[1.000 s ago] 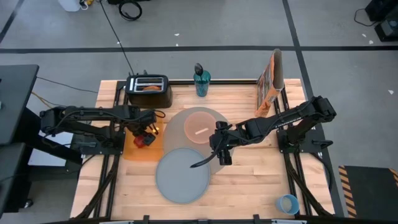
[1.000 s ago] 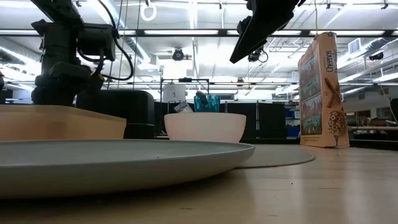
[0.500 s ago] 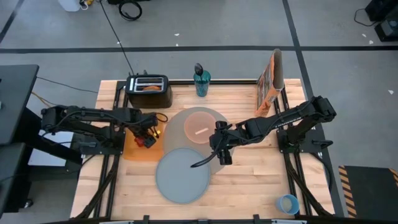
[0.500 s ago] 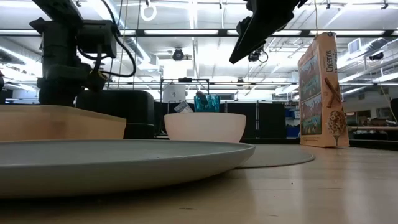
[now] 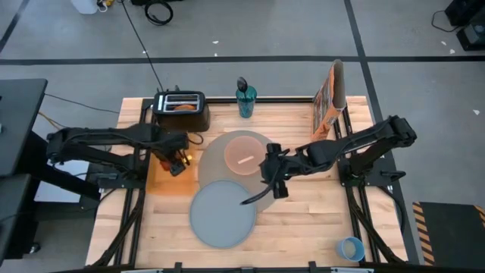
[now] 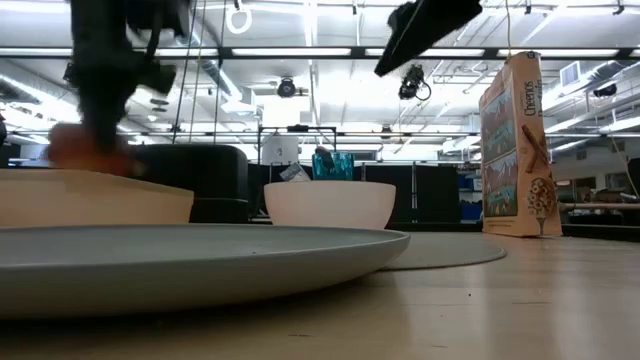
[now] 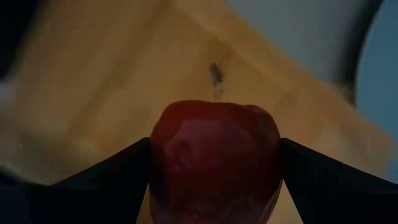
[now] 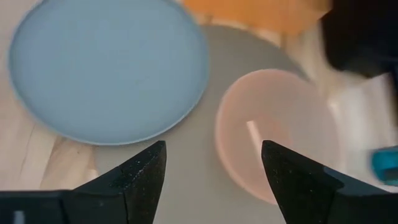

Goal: Arrange a breakfast setting
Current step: Put the apple on the gray placemat to the left of the orange bowl

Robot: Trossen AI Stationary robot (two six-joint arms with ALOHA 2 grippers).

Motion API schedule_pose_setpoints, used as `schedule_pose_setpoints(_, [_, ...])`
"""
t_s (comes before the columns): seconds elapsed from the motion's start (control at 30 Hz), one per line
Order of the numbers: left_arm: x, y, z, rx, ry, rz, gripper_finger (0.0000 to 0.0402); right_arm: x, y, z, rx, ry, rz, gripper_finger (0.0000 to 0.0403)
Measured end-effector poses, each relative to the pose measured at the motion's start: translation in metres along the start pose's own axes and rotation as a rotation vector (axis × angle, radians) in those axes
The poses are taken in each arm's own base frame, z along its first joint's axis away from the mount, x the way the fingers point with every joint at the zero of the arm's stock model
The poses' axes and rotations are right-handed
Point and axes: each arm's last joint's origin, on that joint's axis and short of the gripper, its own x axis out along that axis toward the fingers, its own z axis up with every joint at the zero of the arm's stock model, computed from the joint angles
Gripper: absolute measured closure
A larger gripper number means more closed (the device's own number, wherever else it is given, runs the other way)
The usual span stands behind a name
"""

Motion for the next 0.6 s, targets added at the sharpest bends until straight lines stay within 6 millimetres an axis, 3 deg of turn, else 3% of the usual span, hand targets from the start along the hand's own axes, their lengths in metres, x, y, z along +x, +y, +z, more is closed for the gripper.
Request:
schedule_pose_setpoints(0.1, [-0.036,-0.004,0.007,0.013,-0.217,-0.036,0.0074,-0.014,0.002,0.002,0.000,-0.042,-0.042,0.0137])
schedule_pose_setpoints(0.27, [-0.069,-0.025,0.002,0.100,-0.620,-0.221,0.0075,-0.029,0.018,0.002,-0.008,-0.085,-0.040,0.0143])
schedule_pose_setpoints(0.4, [-0.063,-0.053,-0.007,0.211,-0.858,-0.337,0.0075,-0.035,0.040,0.003,-0.038,-0.120,-0.022,0.0149])
schedule_pose_setpoints(0.6, [-0.026,-0.104,-0.030,0.392,-1.133,-0.522,0.0075,-0.032,0.077,0.007,-0.042,-0.207,-0.014,0.0154])
